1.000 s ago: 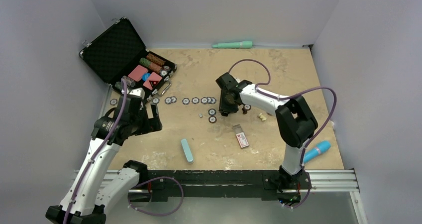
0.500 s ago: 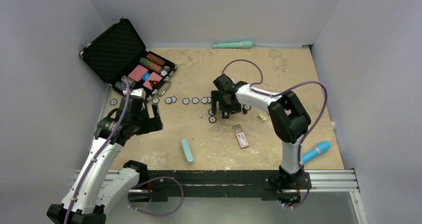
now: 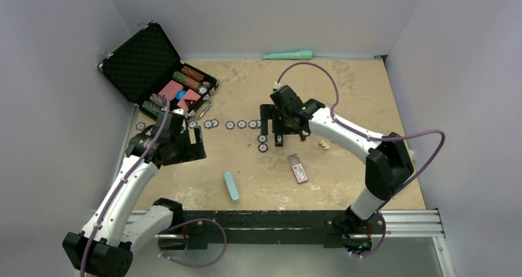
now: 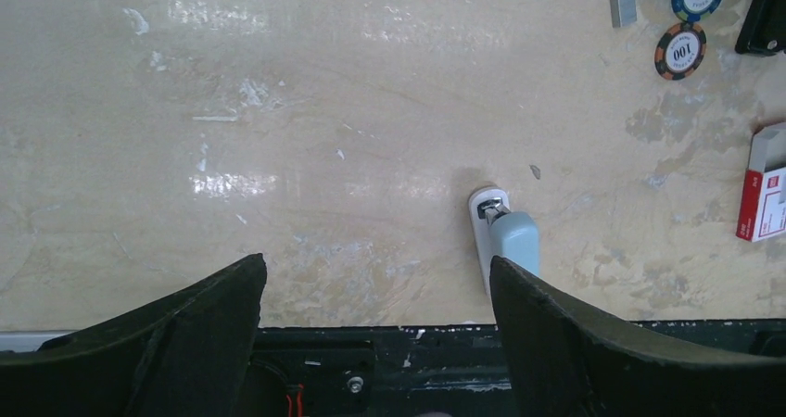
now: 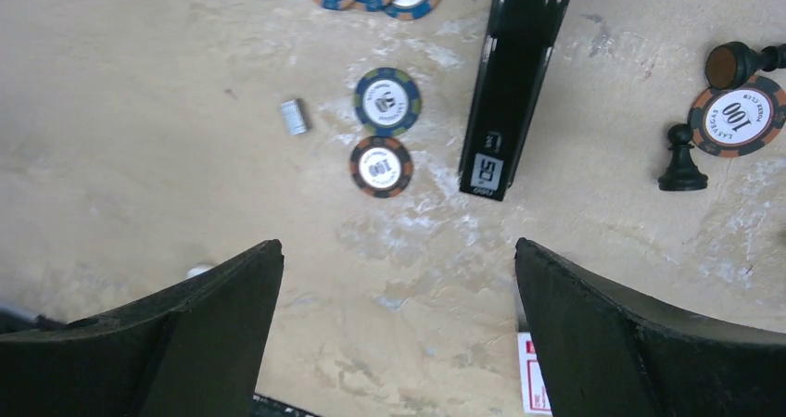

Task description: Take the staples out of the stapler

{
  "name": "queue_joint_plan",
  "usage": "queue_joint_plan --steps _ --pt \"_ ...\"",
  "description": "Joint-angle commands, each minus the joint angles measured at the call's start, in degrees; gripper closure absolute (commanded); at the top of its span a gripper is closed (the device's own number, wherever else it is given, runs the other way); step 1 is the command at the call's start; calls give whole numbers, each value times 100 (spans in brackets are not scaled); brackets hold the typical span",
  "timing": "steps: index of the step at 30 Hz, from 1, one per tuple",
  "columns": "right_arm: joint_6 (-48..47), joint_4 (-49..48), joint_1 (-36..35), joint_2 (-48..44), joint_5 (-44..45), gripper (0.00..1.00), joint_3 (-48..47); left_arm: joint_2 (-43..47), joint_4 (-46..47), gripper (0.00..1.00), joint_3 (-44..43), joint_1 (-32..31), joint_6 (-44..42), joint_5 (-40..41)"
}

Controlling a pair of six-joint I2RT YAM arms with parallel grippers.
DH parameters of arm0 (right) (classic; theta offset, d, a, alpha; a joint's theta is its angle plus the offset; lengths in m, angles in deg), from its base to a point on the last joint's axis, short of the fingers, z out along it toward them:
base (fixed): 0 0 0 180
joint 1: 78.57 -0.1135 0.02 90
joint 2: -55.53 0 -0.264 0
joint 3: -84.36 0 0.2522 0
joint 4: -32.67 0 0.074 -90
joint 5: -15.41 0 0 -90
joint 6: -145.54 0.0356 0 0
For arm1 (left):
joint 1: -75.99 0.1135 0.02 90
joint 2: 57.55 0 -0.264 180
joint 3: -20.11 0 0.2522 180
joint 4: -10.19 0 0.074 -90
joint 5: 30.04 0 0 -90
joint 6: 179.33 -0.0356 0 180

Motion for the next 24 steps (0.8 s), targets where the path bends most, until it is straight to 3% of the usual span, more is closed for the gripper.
queue_joint_plan --steps 1,17,24 --pt "127 23 -132 -683 -104 1 -27 -120 90 6 -123 -19 -47 -502" --pt "524 -346 -168 -2199 -724 1 814 -673 1080 10 714 -406 791 -1262" --pt "664 -360 -216 -2525 -873 2 988 -1107 1564 18 796 -629 921 -1431"
